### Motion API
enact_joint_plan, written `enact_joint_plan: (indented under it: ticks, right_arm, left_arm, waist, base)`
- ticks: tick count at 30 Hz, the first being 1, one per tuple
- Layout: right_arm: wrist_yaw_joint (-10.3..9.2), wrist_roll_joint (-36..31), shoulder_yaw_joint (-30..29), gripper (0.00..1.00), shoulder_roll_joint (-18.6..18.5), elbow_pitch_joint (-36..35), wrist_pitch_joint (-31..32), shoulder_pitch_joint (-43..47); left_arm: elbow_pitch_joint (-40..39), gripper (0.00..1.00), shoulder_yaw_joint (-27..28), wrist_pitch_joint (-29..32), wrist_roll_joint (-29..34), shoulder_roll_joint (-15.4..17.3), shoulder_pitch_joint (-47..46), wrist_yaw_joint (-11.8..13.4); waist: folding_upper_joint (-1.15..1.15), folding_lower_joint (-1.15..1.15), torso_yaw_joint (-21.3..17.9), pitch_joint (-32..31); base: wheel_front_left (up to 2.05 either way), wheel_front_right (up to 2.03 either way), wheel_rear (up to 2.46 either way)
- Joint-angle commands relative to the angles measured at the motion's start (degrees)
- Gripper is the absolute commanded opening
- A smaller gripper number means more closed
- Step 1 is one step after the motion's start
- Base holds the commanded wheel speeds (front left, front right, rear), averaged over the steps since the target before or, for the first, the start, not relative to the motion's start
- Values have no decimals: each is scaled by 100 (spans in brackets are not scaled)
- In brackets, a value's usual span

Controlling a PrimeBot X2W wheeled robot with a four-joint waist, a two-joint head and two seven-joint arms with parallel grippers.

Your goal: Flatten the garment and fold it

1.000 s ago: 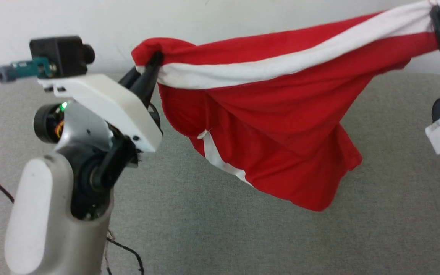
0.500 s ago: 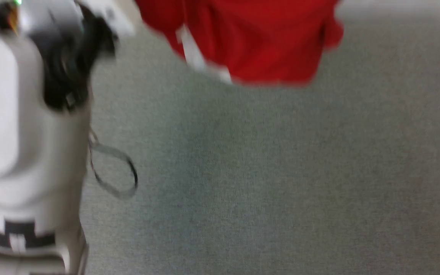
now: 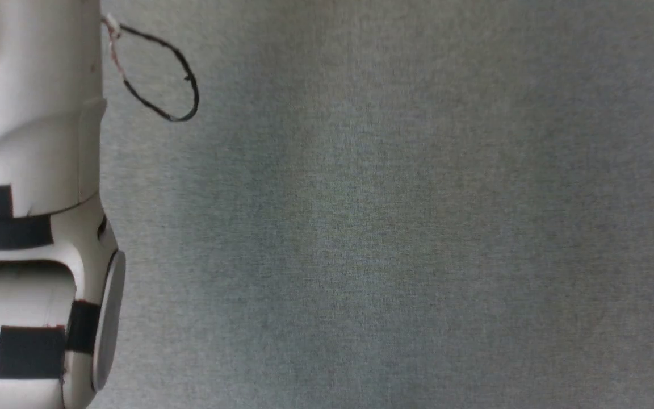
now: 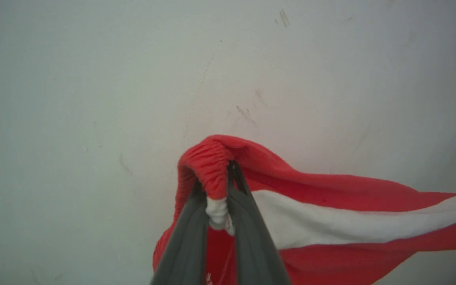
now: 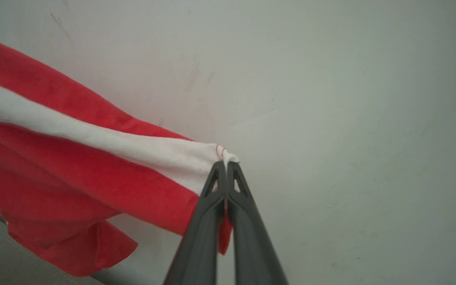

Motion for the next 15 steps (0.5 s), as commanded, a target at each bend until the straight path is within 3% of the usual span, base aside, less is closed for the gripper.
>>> enact_joint_plan:
  ticks: [1, 8, 15]
  right_arm:
    - [-12, -59, 49, 0, 34, 112, -117, -109]
    - [-12, 11, 496, 0, -6, 833, -832, 0]
    - [-12, 657, 883, 0, -350, 442, -1081, 575]
  left_arm:
    - [94, 0, 10, -153, -31, -7, -79, -103]
    - [805, 0, -103, -872, -193, -16, 133, -752]
    - [921, 0, -167, -649, -384, 11, 558, -929]
  waist:
    - [0, -2, -117, 653]
    - [0, -2, -118, 1066]
    - [0, -2, -57, 996]
  base:
    - [0, 0, 0]
    - [0, 0, 0]
    - [0, 0, 0]
